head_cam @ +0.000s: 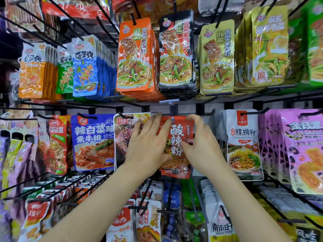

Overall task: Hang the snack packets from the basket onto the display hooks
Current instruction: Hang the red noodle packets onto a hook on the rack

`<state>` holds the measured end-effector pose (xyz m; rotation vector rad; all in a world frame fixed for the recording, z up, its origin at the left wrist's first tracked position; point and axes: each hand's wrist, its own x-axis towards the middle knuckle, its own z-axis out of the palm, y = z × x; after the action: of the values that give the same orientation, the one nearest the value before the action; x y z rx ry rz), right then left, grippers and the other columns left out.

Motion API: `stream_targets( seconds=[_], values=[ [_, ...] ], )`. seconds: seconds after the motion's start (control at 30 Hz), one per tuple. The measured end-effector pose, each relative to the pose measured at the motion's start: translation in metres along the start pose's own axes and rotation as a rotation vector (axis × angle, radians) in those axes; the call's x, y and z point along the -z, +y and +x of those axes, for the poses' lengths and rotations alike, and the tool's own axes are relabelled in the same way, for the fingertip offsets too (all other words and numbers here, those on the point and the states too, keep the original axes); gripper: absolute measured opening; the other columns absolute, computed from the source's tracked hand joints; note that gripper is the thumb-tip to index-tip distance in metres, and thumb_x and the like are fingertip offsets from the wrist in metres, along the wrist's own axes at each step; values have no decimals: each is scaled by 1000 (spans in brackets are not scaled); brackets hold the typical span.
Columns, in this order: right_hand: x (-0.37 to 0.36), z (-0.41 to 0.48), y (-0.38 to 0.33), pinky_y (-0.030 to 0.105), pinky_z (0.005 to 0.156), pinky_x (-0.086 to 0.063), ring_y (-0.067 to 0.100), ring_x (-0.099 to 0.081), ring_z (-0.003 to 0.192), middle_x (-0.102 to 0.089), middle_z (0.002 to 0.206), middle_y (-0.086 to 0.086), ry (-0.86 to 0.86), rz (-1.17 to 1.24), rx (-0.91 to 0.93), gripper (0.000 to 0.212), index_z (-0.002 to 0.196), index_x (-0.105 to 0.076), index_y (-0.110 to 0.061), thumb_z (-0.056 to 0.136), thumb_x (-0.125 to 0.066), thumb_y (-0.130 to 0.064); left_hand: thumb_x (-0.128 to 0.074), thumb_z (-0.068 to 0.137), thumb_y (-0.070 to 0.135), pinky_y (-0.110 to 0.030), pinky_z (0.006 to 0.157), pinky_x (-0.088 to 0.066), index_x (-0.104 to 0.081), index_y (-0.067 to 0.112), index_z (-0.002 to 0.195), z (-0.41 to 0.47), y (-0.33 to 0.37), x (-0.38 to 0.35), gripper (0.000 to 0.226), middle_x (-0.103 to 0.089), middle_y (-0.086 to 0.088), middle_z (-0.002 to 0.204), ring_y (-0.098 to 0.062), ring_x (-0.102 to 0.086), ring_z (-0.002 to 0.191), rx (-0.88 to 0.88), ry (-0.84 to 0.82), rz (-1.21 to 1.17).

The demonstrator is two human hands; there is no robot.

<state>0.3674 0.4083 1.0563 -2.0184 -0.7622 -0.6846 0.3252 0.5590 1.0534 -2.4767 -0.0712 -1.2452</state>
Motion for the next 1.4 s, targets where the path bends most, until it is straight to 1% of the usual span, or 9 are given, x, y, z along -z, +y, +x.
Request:
stream_targets(
  seconds=[0.27,0.37,0.53,0.73,0.9,1.07,1.2,1.27,1.4],
  values=[
    [-14,23,10,46,67,-60,18,-67,81,-61,91,-4,61,463,-152,43,92,-44,-40,88,-63,-1,-87,52,53,-54,110,-26,-42,15,137,11,-8,-8,103,-50,-13,138,-31,-42,133,-80,43,84],
    [-19,31,11,42,70,-59,22,-67,80,-61,89,-4,126,321,-112,36,97,-43,-29,86,-66,-4,-86,57,47,-53,111,-26,-46,14,134,12,-8,-6,92,-48,-16,140,-33,-39,134,-95,61,115],
    [-24,44,13,25,67,-42,23,-62,88,-64,98,3,141,151,-103,36,101,-39,-24,84,-66,-6,-75,71,25,-52,111,-24,-65,11,109,3,-1,-18,41,-59,-18,126,-35,-51,122,-177,106,188],
    [-29,61,17,25,73,-39,32,-61,104,-64,104,7,92,107,-171,35,117,-49,-17,87,-64,-8,-71,75,37,-59,112,-8,-60,13,118,18,6,-20,50,-63,-26,118,-38,-50,125,-163,-106,315],
    [-35,65,27,36,90,-47,35,-57,114,-60,125,15,13,-49,-179,51,139,-42,-20,91,-61,-23,-32,100,22,-58,110,15,-29,11,144,34,11,-22,46,-40,-29,143,-39,-22,141,-163,-136,353],
    [-29,59,31,38,96,-46,36,-51,120,-40,135,18,-175,-306,-108,62,148,-30,-32,92,-55,-24,-29,101,27,-59,111,16,-33,16,146,37,10,-26,46,-33,-25,149,-38,-17,144,-168,-232,376],
    [-29,57,33,42,100,-45,37,-42,127,-34,141,23,-229,-410,17,63,148,-28,-39,93,-55,-26,-23,85,20,-56,115,-8,-70,10,108,27,9,-25,54,-64,-22,120,-36,-52,123,-217,-81,309],
    [-30,56,33,44,99,-45,37,-34,130,-29,143,23,-220,-492,56,65,149,-24,-40,93,-56,-26,-30,81,18,-53,116,-12,-72,10,96,17,6,-21,46,-66,-21,114,-36,-56,117,-247,20,264],
    [-35,55,30,48,98,-43,38,-17,138,-19,147,21,-198,-626,84,68,150,-17,-42,93,-55,-36,-62,80,24,-57,114,-17,-65,17,112,-9,-2,-15,32,-50,-18,139,-35,-41,134,-164,96,190]
  ],
)
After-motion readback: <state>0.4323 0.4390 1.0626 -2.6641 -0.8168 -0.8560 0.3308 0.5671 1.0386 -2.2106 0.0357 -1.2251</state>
